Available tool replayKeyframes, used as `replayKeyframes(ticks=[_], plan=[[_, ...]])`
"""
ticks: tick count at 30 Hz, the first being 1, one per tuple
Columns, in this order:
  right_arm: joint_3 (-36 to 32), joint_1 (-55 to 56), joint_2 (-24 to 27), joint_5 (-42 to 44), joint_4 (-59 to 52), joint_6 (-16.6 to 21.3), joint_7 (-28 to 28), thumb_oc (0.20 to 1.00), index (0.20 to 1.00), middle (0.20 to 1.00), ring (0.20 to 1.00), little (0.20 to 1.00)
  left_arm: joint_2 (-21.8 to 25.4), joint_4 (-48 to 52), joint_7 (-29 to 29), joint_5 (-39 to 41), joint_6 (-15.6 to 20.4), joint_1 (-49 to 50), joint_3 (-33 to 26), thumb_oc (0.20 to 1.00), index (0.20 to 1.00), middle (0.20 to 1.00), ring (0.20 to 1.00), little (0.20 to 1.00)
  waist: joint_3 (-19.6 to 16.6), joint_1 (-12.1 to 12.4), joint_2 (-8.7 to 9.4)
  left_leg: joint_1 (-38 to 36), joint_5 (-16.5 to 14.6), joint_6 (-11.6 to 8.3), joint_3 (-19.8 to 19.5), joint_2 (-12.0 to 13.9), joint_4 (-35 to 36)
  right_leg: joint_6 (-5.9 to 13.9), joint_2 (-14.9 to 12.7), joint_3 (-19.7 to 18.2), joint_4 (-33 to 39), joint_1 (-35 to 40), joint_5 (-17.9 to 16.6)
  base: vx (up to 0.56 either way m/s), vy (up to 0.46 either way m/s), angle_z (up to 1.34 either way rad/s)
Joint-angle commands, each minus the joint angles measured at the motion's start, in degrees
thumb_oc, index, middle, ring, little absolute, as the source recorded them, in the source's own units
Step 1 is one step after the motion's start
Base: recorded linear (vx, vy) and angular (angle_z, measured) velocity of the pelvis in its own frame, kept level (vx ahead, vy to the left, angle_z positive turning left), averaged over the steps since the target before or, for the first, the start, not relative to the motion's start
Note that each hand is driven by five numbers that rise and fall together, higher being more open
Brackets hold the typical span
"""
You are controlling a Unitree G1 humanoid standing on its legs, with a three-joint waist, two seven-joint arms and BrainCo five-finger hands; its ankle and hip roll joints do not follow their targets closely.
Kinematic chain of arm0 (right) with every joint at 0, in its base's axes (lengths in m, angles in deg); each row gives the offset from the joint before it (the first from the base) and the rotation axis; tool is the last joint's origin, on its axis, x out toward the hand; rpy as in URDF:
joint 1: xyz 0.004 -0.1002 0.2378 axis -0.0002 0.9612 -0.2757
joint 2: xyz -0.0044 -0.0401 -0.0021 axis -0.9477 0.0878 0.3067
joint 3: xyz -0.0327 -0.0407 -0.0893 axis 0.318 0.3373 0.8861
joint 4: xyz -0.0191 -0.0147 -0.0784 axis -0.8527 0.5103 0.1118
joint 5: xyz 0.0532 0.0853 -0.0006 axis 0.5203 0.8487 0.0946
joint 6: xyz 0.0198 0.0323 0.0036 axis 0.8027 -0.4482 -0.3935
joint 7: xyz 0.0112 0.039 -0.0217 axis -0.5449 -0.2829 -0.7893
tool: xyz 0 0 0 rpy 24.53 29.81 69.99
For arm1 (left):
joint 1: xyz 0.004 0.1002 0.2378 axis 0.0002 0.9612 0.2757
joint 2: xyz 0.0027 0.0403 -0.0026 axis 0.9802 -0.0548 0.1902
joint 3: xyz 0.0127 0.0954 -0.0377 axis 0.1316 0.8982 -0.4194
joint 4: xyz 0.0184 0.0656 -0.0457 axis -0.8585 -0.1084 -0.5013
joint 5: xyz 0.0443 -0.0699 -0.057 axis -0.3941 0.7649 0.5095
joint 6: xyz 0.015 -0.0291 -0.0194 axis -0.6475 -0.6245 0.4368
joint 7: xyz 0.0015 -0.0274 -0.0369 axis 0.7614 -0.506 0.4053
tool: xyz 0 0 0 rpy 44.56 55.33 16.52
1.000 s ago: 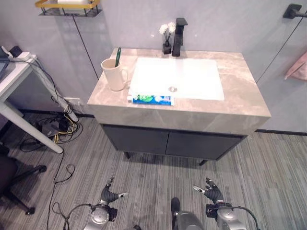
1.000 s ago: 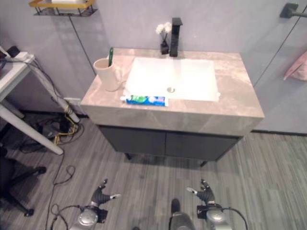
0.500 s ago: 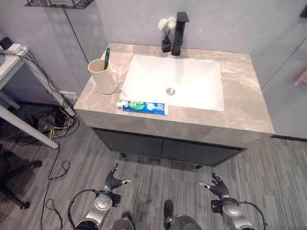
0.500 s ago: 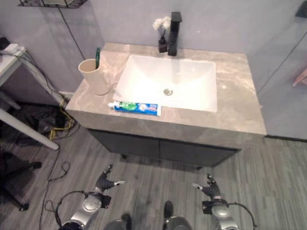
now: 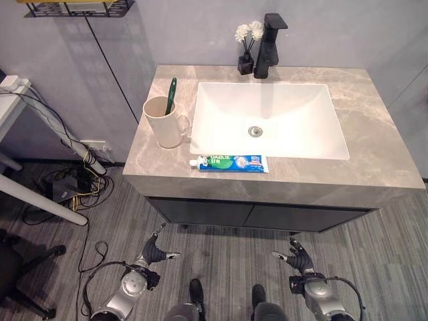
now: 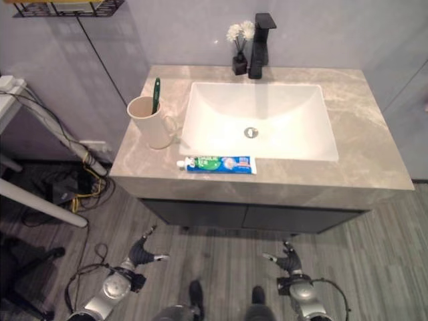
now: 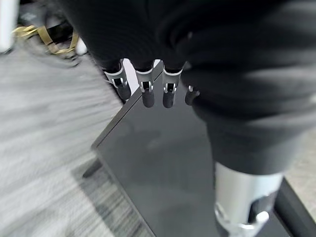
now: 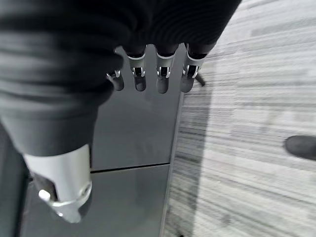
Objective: Put brush and paste in cup on sink, flatten towel.
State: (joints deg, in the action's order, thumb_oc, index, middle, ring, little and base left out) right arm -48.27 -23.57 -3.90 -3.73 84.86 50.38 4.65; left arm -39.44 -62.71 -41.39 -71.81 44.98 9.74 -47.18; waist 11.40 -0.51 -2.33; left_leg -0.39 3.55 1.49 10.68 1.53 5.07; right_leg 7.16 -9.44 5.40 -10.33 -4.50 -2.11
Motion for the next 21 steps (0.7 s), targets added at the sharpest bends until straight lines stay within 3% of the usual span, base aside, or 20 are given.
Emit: replayKeyframes(ticks=[1,4,7,9,10,12,15,21], plan=[[0.7,-1.7,1.2,-0.8,0.3,1.4,0.0,1.0,1.0,1.0,1.0,1.0,3.6,5.4,-0.2,-2.8,3.3,4.1,-1.5,1.0,1.0,1.0,1.0,1.0,0.1,2.6,0.0,0.4,-1.7,0.27,-4.6,-1.3,-2.4,3.47,-3.9,4.7,-18.2,-3.4,-5.0,0.11,0.183,-0.27],[0.1,-1.9,1.9,-1.5,3.6,1.4,0.2,1.0,1.0,1.0,1.0,1.0,6.1,8.8,-1.2,-4.0,4.4,6.5,-1.5,1.0,1.0,1.0,1.0,1.0,0.2,3.0,0.38,-0.6,-2.1,0.29,-6.3,-1.8,-2.0,3.37,-2.7,4.7,-14.1,-4.1,-4.2,0.19,0.045,0.01],[-0.8,-2.6,2.1,-0.9,5.5,1.5,0.5,1.0,1.0,1.0,1.0,1.0,8.4,11.6,-0.9,-5.1,6.0,8.0,-2.0,1.0,1.0,1.0,1.0,1.0,0.2,3.9,0.95,-1.2,-3.1,-0.73,-6.6,-1.3,-1.8,3.89,-6.0,8.0,-4.0,-2.9,-5.4,0.13,-0.114,0.24],[-0.7,-2.8,2.0,-0.7,7.1,1.5,0.5,1.0,1.0,1.0,1.0,1.0,9.8,12.2,-0.2,-5.5,6.8,7.6,-1.9,1.0,1.0,1.0,1.0,1.0,0.2,3.9,1.95,-1.3,-4.0,-1.57,-7.5,-1.2,-2.5,4.72,-6.8,6.6,2.9,-2.8,-7.8,0.15,-0.166,0.17],[-0.6,-2.6,1.9,-0.5,7.1,1.4,0.4,1.0,1.0,1.0,1.0,1.0,10.6,12.5,0.3,-5.5,7.1,7.3,-2.2,1.0,1.0,1.0,1.0,1.0,0.2,3.6,2.44,-1.4,-4.3,-1.75,-8.6,-1.3,-2.9,4.88,-5.7,4.0,3.2,-2.3,-7.5,0.14,-0.137,0.41],[-0.3,-2.5,1.8,-0.8,7.3,1.5,0.4,1.0,1.0,1.0,1.0,1.0,11.4,14.4,0.8,-6.0,7.8,7.7,-2.9,1.0,1.0,1.0,1.0,1.0,0.1,4.0,2.99,-1.6,-4.4,-1.97,-8.7,-1.1,-3.0,5.36,-5.7,3.8,4.0,-1.7,-8.2,0.08,-0.093,0.66],[-0.2,-1.8,2.9,-2.4,9.4,1.2,0.4,1.0,1.0,1.0,1.0,1.0,14.3,20.5,2.5,-5.6,10.1,9.3,-5.2,1.0,1.0,1.0,1.0,1.0,-1.2,5.4,3.78,-1.2,-4.1,-3.18,-9.8,-0.3,-2.4,5.07,-4.6,5.4,7.8,1.0,-7.0,0.12,-0.185,0.14],[-3.6,0.6,3.4,-1.6,14.8,0.7,1.0,1.0,1.0,1.0,1.0,1.0,18.4,31.5,3.3,-3.2,11.3,12.6,-11.3,1.0,1.0,1.0,1.0,1.0,-3.1,5.9,2.81,-1.4,-3.6,-4.77,-11.4,1.4,-1.4,4.23,-3.2,8.5,11.8,4.7,-4.6,0.1,-0.122,0.17]])
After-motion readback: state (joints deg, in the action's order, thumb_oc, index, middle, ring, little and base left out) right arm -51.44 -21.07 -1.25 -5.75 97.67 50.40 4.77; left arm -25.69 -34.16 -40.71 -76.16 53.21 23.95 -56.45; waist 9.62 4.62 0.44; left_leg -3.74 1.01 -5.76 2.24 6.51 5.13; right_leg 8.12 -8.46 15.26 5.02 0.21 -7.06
